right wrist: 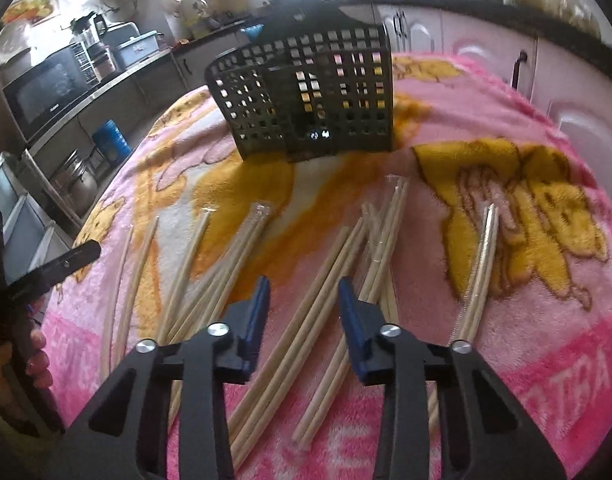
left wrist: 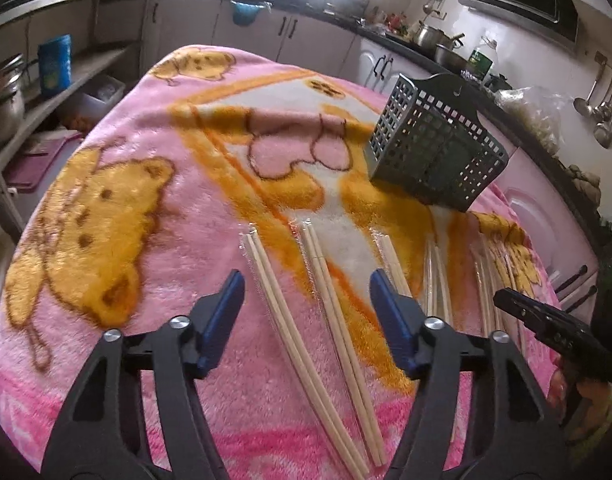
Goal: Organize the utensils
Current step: 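Lower the left tool onto a wrapped chopstick pair and close it while the right tool grasps another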
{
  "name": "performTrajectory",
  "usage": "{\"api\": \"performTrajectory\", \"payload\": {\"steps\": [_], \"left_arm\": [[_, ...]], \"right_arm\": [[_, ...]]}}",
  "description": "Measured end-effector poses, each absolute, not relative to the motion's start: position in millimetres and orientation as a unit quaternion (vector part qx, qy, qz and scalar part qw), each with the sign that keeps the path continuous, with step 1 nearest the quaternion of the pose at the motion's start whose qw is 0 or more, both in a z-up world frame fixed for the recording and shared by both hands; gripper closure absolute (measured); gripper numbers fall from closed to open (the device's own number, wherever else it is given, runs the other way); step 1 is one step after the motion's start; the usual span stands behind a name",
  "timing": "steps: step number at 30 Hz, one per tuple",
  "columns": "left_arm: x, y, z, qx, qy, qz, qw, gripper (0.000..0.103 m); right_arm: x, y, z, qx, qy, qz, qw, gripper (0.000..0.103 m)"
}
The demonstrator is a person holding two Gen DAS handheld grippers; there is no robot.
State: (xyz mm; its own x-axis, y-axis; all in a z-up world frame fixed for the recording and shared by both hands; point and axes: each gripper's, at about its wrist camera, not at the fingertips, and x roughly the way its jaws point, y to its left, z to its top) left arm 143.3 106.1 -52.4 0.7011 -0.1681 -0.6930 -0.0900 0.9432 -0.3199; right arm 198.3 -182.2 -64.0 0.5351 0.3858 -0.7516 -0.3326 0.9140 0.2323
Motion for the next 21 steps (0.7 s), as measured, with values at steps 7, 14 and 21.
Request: {"api": "performTrajectory", "payload": {"steps": [7,14,21], "left_arm": [[156,109,-61,-0.168,0.402,-0.021,0.9,0.055],[169,117,-72,-0.173,0.421,-0.012,0.89,0.063],[181,125,-82,-0.194,0.434,-0.013,0.88,0.065]], "right_arm": [[220,-186,-67,0.029,0.458,0.17,0.872,0.082],[244,-191,-74,0.048,0.483,0.153,0.861,0.086],[264,-197,-80,0.08,0.509,0.153,0.843,0.087]]}}
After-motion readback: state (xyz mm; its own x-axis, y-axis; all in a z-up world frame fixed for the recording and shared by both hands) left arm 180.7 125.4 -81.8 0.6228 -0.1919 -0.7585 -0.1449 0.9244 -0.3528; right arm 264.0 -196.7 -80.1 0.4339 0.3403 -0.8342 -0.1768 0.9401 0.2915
